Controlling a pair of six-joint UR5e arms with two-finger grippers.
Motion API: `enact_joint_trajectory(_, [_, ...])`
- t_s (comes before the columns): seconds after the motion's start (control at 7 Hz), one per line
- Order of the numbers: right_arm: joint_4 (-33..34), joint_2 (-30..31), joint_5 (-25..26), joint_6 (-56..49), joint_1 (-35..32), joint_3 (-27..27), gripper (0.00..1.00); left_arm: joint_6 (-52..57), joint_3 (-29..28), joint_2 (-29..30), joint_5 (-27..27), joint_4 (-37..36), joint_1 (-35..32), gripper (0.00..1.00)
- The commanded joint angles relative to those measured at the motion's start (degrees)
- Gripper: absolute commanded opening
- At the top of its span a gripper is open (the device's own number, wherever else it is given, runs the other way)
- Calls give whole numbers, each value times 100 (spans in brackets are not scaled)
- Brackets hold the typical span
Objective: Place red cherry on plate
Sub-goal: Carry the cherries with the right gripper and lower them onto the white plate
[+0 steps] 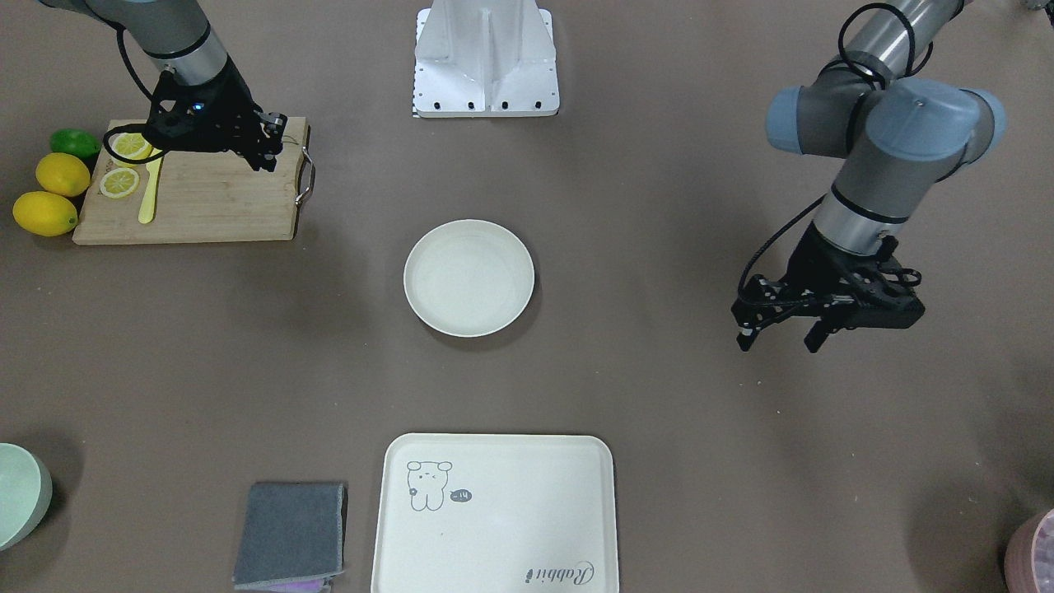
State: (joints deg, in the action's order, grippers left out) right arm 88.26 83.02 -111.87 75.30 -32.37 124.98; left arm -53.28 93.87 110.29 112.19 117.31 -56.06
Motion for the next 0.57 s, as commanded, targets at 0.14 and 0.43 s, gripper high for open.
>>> enact_joint_trajectory(0.14, [710, -2232, 383, -128, -67, -1261, 0, 1939, -27, -1234, 1170, -59, -1465, 98])
enact_joint_trajectory(0.43, [614, -3348, 560, -208, -76, -2473, 0, 2559, -53, -1632, 1173, -68, -1733, 98])
